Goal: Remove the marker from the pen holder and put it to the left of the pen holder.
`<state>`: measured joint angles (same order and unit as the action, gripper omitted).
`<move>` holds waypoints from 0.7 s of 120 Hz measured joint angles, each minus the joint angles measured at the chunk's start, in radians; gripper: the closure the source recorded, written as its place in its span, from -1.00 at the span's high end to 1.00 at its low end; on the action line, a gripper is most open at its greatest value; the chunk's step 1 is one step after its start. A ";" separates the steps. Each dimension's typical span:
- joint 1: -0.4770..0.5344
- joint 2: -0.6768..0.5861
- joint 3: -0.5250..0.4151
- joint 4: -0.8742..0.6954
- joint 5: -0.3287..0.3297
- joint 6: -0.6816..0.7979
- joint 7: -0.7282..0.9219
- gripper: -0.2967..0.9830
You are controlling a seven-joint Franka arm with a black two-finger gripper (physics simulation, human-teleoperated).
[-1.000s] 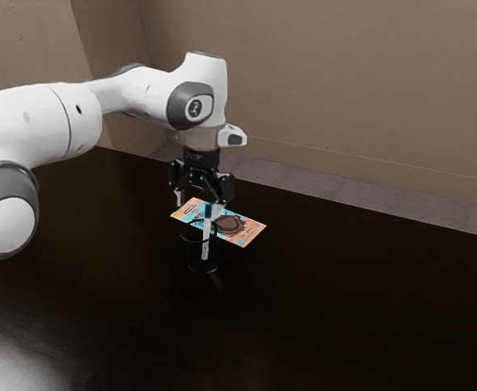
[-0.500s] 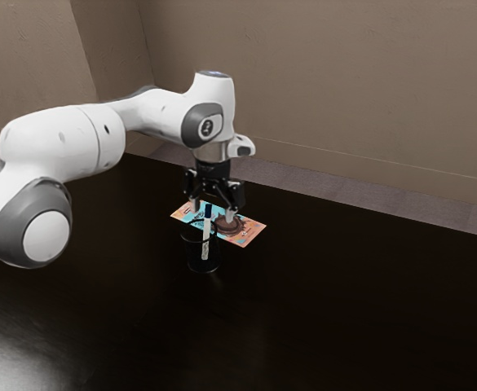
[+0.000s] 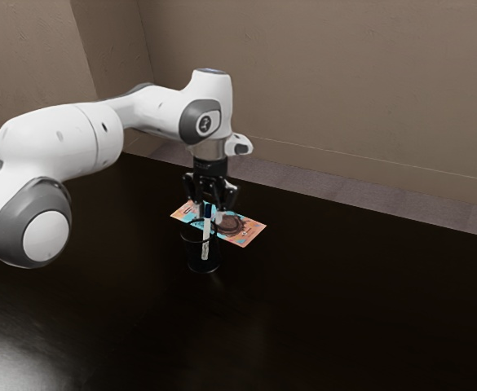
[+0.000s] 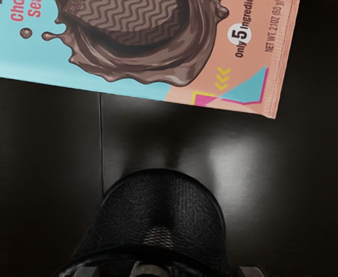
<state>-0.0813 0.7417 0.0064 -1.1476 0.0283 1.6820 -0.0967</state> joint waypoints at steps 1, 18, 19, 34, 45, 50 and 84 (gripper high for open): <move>0.000 0.000 0.000 0.000 0.000 -0.001 0.000 -0.17; 0.000 0.000 0.001 0.001 0.001 -0.011 0.002 -0.33; 0.000 0.000 0.001 0.001 0.001 -0.011 0.002 -0.34; 0.000 0.000 0.001 0.001 0.003 -0.013 0.003 -0.50; 0.000 -0.003 0.002 0.001 0.006 -0.016 0.004 -0.58; 0.000 -0.019 0.003 0.001 0.009 -0.021 0.004 -0.60; 0.000 -0.278 0.035 0.002 0.022 -0.149 0.014 -0.68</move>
<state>-0.0812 0.4632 0.0416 -1.1460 0.0501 1.5330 -0.0829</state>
